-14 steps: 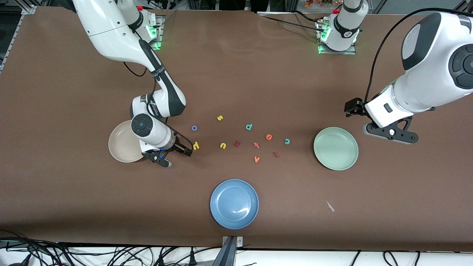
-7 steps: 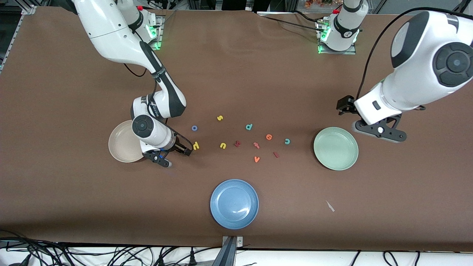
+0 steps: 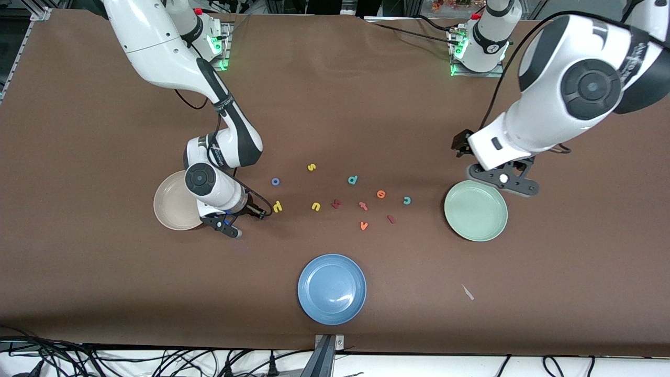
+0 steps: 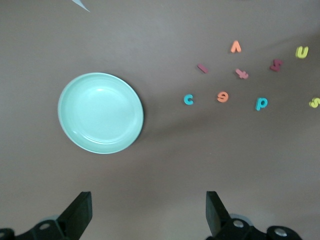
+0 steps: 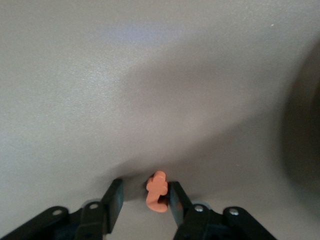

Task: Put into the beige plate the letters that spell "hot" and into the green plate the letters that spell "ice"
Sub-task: 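Grasp the orange t with the right gripper while the left gripper descends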

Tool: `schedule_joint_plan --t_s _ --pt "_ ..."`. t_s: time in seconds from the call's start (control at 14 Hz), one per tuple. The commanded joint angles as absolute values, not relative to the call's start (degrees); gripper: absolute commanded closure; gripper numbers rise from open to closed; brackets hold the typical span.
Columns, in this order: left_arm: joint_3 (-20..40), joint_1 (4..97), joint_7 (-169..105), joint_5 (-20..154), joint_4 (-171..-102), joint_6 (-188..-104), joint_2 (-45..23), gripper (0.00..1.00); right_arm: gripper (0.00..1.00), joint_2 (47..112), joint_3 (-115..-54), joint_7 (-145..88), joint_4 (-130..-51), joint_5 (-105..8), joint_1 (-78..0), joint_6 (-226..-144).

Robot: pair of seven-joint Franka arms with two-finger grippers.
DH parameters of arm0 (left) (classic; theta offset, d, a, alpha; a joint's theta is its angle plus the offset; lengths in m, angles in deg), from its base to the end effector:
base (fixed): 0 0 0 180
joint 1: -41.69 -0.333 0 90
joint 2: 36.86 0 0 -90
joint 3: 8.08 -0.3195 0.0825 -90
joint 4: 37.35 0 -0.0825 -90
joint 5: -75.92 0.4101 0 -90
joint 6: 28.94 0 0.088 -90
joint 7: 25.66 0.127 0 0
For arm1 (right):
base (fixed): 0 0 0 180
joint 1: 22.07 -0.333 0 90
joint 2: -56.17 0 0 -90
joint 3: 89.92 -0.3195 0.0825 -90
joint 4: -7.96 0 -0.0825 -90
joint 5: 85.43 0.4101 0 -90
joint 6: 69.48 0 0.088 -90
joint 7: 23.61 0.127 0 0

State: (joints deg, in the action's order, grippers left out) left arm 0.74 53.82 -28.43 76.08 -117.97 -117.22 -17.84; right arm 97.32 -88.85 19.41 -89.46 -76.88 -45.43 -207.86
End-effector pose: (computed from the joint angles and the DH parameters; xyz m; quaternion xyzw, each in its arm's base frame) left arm 0.6219 -0.2239 0.4812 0.9828 -0.1556 -0.0999 0.0034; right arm 0.6402 0.2663 0.1393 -0.9717 0.2321 0.0245 0.0357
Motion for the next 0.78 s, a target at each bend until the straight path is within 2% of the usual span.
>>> schedule_joint_plan --t_s 0.0,0.29,0.43,0.57,0.71 --pt "0.71 56.88 -29.53 74.69 -116.63 -117.62 -11.92 0.0 0.64 98.01 -88.51 19.63 -89.69 -76.37 -45.27 -206.85" --pt "0.71 59.08 -34.69 72.05 -118.47 -126.21 -7.51 0.0 0.75 98.01 -88.51 20.16 -89.69 -76.37 -45.18 -206.85" --pt "0.62 58.65 -36.2 72.05 -118.65 -127.55 -5.23 0.0 0.8 98.01 -88.51 21.64 -89.69 -76.37 -45.27 -206.85" --pt "0.62 58.47 -39.44 72.22 -119.26 -128.52 -3.55 0.0 0.81 98.01 -88.51 21.74 -89.6 -76.37 -45.27 -206.85" --pt "0.62 58.83 -42.18 72.49 -121.98 -132.54 -3.46 0.0 0.88 98.1 -88.51 21.83 -89.6 -76.37 -45.27 -206.85"
